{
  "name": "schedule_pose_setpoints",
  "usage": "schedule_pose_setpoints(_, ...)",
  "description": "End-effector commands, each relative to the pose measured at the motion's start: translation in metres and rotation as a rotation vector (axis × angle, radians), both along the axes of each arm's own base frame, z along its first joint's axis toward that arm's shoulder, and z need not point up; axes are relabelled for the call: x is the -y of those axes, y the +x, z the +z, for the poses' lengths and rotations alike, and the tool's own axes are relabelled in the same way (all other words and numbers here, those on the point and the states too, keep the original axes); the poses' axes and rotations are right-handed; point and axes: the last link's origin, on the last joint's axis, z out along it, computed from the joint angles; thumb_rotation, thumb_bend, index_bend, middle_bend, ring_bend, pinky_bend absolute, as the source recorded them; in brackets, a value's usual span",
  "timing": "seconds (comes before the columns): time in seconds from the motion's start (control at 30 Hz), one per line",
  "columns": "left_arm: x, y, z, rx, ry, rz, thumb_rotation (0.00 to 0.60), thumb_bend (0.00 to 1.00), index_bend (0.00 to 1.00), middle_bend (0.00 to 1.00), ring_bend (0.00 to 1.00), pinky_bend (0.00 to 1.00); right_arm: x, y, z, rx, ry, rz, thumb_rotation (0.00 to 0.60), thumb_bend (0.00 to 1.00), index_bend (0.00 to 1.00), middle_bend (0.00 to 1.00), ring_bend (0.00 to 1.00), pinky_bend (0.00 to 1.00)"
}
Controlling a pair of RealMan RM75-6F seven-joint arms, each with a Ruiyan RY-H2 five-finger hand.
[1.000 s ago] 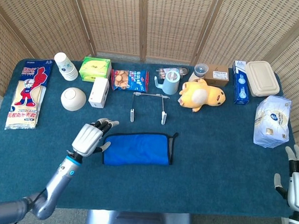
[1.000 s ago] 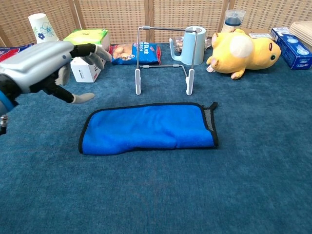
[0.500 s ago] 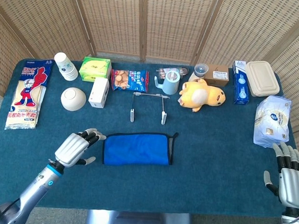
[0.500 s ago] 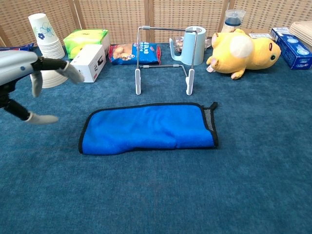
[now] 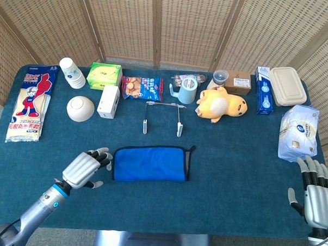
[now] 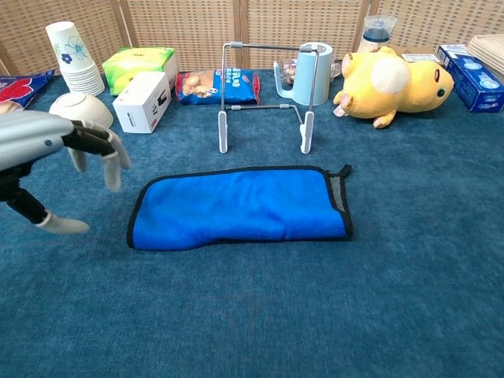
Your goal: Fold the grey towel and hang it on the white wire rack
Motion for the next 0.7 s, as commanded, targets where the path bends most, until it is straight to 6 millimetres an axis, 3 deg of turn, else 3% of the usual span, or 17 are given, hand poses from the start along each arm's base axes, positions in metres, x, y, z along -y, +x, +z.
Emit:
schedule_pose_setpoints(0.03,-0.004,0.009,-0.008,-0.023,-0.051,-0.013,0.577,0.25,0.46,0.29,0.16,0.35,-0.002,-0.001,0.002,-0.001,-0.008,-0.003,0.6,0.39,0.07,0.05,0.0,0.0)
schedule_pose_setpoints(0.23,-0.007,0.014,-0.02,-0.084,-0.07,-0.057,0.432,0.24,0.46,0.25,0.1,0.32,-0.005,-0.003,0.005,-0.001,-0.019,-0.012,0.6,0.39,0.07,0.05,0.0,0.0)
schedule_pose_setpoints(0.47,-0.009,0.023,-0.031,-0.177,-0.068,-0.135,0.124,0.21,0.46,0.2,0.04,0.24,-0.006,-0.004,0.008,-0.001,-0.033,-0.016,0.6,0.39,0.07,0.05,0.0,0.0)
schedule_pose_setpoints(0.63,-0.01,0.022,-0.035,-0.21,-0.05,-0.155,0.02,0.2,0.47,0.17,0.01,0.18,-0.007,-0.006,0.008,0.001,-0.041,-0.022,0.6,0.39,0.07,0.05,0.0,0.0)
schedule_pose_setpoints(0.7,-0.01,0.021,-0.037,-0.211,-0.05,-0.153,0.005,0.2,0.47,0.14,0.0,0.16,-0.007,-0.007,0.009,0.001,-0.044,-0.024,0.6,0.39,0.07,0.05,0.0,0.0)
